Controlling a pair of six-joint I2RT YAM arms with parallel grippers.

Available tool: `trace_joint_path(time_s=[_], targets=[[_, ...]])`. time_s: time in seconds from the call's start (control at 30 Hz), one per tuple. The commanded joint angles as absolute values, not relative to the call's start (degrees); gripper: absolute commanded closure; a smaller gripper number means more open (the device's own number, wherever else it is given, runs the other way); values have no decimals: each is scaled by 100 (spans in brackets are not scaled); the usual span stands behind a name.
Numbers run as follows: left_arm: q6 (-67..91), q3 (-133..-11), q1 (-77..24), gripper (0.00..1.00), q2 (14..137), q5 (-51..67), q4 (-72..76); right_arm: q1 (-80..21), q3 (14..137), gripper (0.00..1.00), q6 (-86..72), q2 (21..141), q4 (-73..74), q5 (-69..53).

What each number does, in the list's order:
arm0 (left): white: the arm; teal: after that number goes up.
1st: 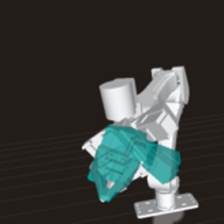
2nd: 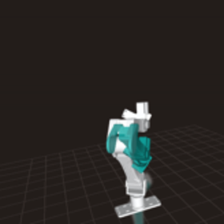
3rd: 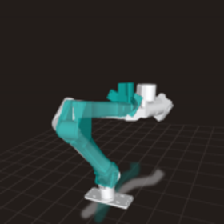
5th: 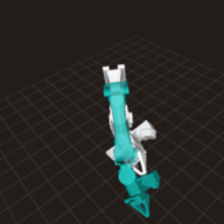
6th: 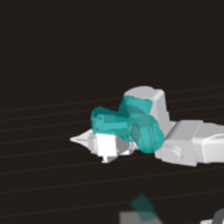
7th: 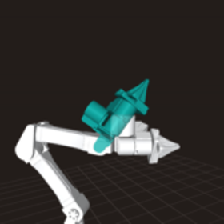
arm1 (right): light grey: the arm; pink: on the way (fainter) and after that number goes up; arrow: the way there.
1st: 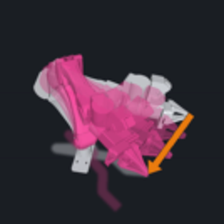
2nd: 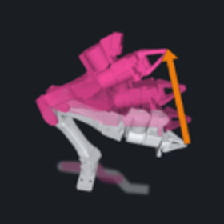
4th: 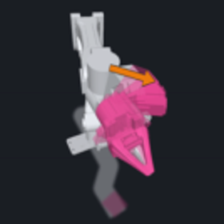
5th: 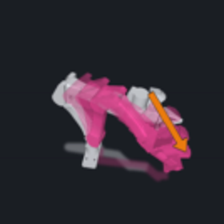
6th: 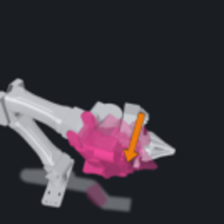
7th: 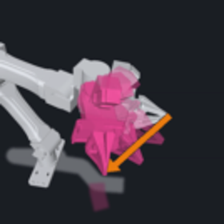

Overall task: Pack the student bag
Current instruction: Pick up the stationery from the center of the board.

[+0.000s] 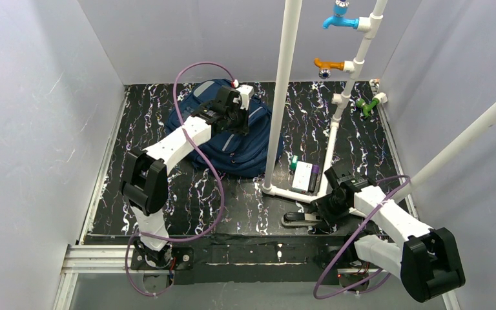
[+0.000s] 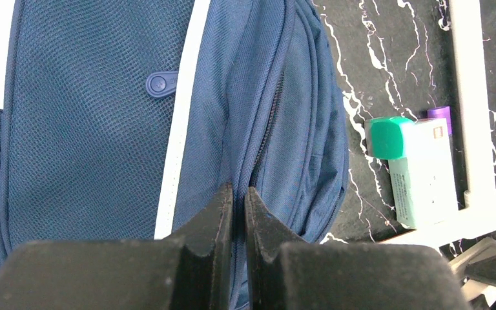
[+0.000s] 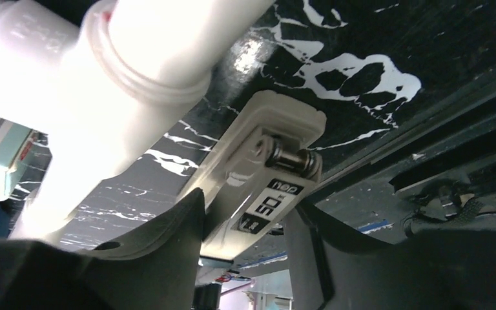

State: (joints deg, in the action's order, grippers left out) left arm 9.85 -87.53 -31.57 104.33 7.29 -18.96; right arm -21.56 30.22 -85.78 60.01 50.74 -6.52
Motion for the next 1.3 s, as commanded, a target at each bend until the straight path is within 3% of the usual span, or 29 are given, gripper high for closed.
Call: trace_joint_path(time_s=[0.0, 0.27, 0.37, 0.6, 0.9, 1.13, 1.27], targets=[[1099, -8693, -3175, 100, 9841, 969, -2025, -2206, 2746, 49, -8723, 5868, 5005, -478], [1202, -8485, -3173, 100, 9724, 1003, -1907, -2206, 2590, 78, -8844, 5240, 5163, -622], [1129, -8492, -3173, 100, 9630, 993, -1948, -2206, 2865, 99, -8634, 5036, 5329, -715], [1008, -8756, -3164, 100, 9514, 890, -2285, -2215, 3930, 99, -6886, 4975, 5693, -637], [810, -9107, -3085, 100, 9149, 710, -2611, -2232, 5044, 99, -4834, 5308, 4500, -1383], [618, -9728, -3010, 100, 9053, 529, -3104, -2224, 7067, 99, -3166, 6873, 5135, -668], [604, -9931, -2951, 100, 9115, 584, -3265, -2203, 7343, 99, -3178, 7371, 4151, -639]])
